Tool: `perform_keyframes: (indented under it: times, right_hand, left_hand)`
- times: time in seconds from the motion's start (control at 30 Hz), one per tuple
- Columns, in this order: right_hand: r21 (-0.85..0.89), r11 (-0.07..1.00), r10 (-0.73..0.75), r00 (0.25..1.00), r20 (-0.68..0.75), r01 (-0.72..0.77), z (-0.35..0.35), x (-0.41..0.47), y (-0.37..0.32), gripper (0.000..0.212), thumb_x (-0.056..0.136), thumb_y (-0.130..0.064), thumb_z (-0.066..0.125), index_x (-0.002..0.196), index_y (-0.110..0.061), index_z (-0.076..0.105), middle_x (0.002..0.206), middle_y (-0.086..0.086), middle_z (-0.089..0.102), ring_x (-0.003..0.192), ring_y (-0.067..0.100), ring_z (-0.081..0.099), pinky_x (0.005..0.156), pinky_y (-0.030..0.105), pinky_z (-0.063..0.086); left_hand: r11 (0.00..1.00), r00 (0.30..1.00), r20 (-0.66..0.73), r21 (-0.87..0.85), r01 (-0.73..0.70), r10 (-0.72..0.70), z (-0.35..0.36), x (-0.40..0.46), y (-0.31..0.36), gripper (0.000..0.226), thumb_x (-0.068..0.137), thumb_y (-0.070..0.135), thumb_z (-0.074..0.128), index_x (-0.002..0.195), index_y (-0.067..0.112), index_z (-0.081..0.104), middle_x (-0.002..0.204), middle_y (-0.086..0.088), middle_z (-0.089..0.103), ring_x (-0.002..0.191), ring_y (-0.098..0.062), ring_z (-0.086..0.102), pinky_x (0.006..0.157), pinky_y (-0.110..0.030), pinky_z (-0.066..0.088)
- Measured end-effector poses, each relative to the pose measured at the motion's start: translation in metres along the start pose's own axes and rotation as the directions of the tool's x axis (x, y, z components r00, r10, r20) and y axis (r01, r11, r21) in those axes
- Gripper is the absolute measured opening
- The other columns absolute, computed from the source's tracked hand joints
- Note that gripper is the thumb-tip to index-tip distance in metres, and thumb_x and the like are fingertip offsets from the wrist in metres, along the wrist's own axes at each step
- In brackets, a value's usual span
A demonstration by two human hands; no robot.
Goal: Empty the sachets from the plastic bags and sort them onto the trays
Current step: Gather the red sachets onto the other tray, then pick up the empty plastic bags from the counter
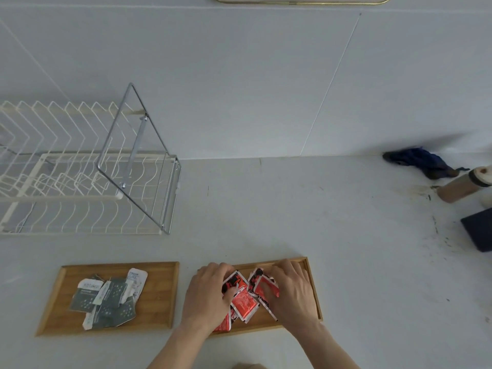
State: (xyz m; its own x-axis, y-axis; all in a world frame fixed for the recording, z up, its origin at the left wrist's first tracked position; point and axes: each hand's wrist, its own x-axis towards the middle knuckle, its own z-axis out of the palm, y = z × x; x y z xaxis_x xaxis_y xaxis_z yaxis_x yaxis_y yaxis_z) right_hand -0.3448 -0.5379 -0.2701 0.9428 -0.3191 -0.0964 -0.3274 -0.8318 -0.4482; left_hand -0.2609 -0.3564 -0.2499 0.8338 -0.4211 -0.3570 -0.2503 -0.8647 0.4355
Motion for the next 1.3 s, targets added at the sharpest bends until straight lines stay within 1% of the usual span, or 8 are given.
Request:
perform_keyframes:
  times: [0.2,0.37,0.57,0.73,0.8,0.97,1.07,1.3]
  right_hand:
    - [-0.141,0.990,-0.019,1.000,0.009,0.020,0.002,-0.010,0.003,0.031,0.088,-0.046,0.067,0.118,-0.038,0.068,0.131,0.004,0.066,0.128,0.030,0.057,0.099,0.046,0.053]
    - [-0.169,0.986,-0.007,1.000,-0.011,0.005,0.005,-0.012,0.004,0.045,0.090,-0.049,0.064,0.131,-0.031,0.062,0.147,0.009,0.057,0.139,0.032,0.049,0.109,0.047,0.046]
    - [-0.135,0.991,-0.013,0.999,0.030,0.017,0.002,-0.005,-0.013,0.068,0.093,-0.071,0.034,0.151,-0.035,0.042,0.166,0.005,0.029,0.156,0.024,0.017,0.127,0.048,0.019]
    - [-0.151,0.988,-0.038,0.999,0.034,0.043,0.001,0.003,-0.037,0.079,0.091,-0.080,0.029,0.155,-0.034,0.033,0.170,0.004,0.015,0.158,0.022,0.005,0.128,0.050,0.011]
    - [-0.158,0.987,-0.035,0.999,0.034,0.040,0.001,0.006,-0.051,0.082,0.089,-0.082,0.028,0.157,-0.035,0.028,0.170,0.004,0.009,0.158,0.023,0.000,0.127,0.048,0.005]
    - [-0.185,0.981,-0.043,0.996,0.073,0.056,0.009,0.007,-0.101,0.093,0.083,-0.088,0.016,0.160,-0.038,0.006,0.170,0.001,-0.013,0.155,0.021,-0.018,0.127,0.048,-0.004]
    - [-0.211,0.974,-0.056,0.994,0.095,0.076,0.022,0.007,-0.139,0.092,0.084,-0.086,0.021,0.160,-0.038,0.002,0.169,0.000,-0.017,0.154,0.020,-0.022,0.125,0.048,-0.009]
    - [-0.195,0.970,-0.125,0.985,0.120,0.147,0.069,0.012,-0.245,0.092,0.083,-0.086,0.028,0.160,-0.038,0.012,0.168,0.000,-0.007,0.157,0.024,-0.008,0.122,0.046,-0.006]
  left_hand:
    - [0.995,0.997,0.005,0.067,-0.079,0.079,0.003,-0.006,-0.004,0.033,0.095,0.051,0.050,0.126,0.041,0.055,0.131,0.018,0.055,0.125,-0.006,0.047,0.112,-0.026,0.034]
    - [0.992,0.996,0.015,0.087,-0.092,0.091,0.001,-0.009,-0.005,0.042,0.096,0.054,0.047,0.136,0.040,0.048,0.139,0.016,0.050,0.132,-0.008,0.042,0.117,-0.029,0.029]
    - [0.986,0.988,-0.058,0.091,-0.138,0.143,-0.013,-0.012,-0.011,0.052,0.096,0.055,0.044,0.144,0.040,0.034,0.151,0.015,0.038,0.142,-0.009,0.030,0.121,-0.030,0.020]
    - [0.975,0.978,-0.113,0.160,-0.154,0.173,-0.026,-0.011,-0.028,0.067,0.096,0.060,0.038,0.154,0.041,0.012,0.166,0.013,0.010,0.154,-0.012,0.000,0.124,-0.035,-0.009]
    - [0.970,0.974,-0.127,0.177,-0.164,0.188,-0.032,-0.010,-0.042,0.072,0.094,0.063,0.037,0.155,0.041,0.006,0.167,0.012,0.002,0.154,-0.012,-0.009,0.122,-0.039,-0.012]
    - [0.970,0.960,-0.192,0.171,-0.172,0.204,-0.060,-0.017,-0.089,0.076,0.090,0.067,0.030,0.156,0.039,0.006,0.164,0.013,-0.007,0.154,-0.015,-0.010,0.120,-0.043,-0.013]
    - [0.980,0.957,-0.239,0.148,-0.134,0.167,-0.080,-0.028,-0.127,0.076,0.091,0.068,0.032,0.156,0.040,0.005,0.165,0.012,-0.008,0.153,-0.015,-0.012,0.120,-0.045,-0.012]
    - [0.995,0.949,-0.310,0.093,-0.027,0.055,-0.132,-0.054,-0.240,0.075,0.091,0.065,0.038,0.155,0.038,0.013,0.168,0.008,0.006,0.155,-0.018,-0.001,0.122,-0.042,-0.010]
